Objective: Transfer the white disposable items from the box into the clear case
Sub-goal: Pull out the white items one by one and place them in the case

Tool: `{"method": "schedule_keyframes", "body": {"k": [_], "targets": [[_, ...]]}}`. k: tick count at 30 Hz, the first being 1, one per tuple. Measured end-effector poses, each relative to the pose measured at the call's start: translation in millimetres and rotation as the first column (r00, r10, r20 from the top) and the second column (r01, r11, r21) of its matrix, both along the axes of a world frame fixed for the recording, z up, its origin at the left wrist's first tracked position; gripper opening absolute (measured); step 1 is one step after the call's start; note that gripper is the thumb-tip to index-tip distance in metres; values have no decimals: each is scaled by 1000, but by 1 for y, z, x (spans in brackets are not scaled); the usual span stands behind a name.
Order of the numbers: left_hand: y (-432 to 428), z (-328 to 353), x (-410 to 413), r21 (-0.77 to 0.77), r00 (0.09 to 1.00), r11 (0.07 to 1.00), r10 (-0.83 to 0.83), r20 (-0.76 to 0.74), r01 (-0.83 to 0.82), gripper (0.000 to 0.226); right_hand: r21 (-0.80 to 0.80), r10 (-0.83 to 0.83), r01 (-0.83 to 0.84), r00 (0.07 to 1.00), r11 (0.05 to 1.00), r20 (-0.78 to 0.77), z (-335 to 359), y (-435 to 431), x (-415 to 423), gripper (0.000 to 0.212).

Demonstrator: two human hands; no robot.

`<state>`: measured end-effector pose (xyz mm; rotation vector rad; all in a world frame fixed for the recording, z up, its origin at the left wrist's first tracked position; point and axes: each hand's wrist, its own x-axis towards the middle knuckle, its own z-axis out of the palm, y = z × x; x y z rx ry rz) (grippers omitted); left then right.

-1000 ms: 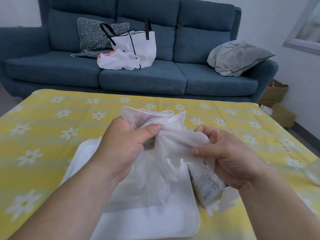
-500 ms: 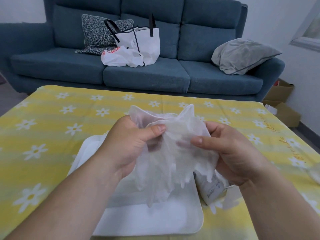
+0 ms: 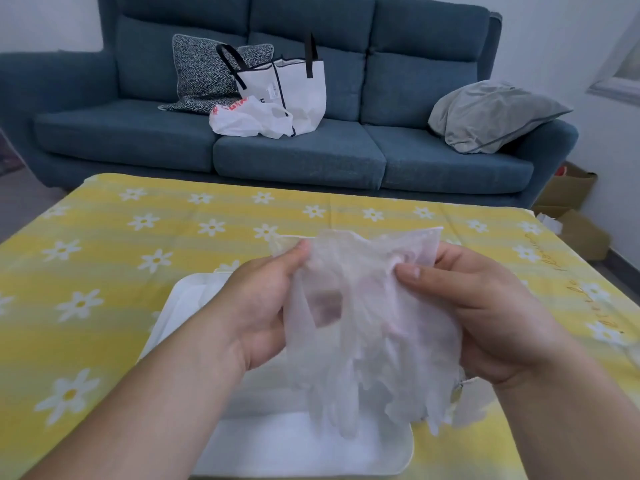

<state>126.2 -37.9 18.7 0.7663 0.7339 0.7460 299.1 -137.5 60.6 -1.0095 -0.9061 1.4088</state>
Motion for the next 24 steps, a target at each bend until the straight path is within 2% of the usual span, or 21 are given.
{"method": "schedule_keyframes", "body": {"k": [3,5,7,10,15,19,21,24], "targets": [[2,-9,3,-8,978,979,-204,54,204,37,49,30,-28,999,998,-42,1,2,-12,17],[1,-8,6,-53,929,932,-349,127,358,45,5,-61,61,996,998,62,-5,9,-17,16],[4,-9,6,-82,905,908,-396,154,411,48,-34,-145,153,976,988,163,-12,15,-20,15],[4,-9,3,-43,908,916,-387,161,398,51,-62,-196,218,947,974,254,-15,18,-20,12],[1,-3,-1,-15,934,951,-302,192,310,71,-58,-180,212,924,976,338,-11,18,-24,12],[-1,-1,-4,62,893,918,-396,213,392,92,-56,-227,264,907,963,356,-11,20,-28,27],[-3,-1,-8,120,876,904,-427,226,409,89,-57,-237,273,908,960,345,-9,20,-32,33],[-8,3,-11,229,909,908,-389,151,351,63,-59,-254,291,903,955,347,-9,21,-33,34]]}}
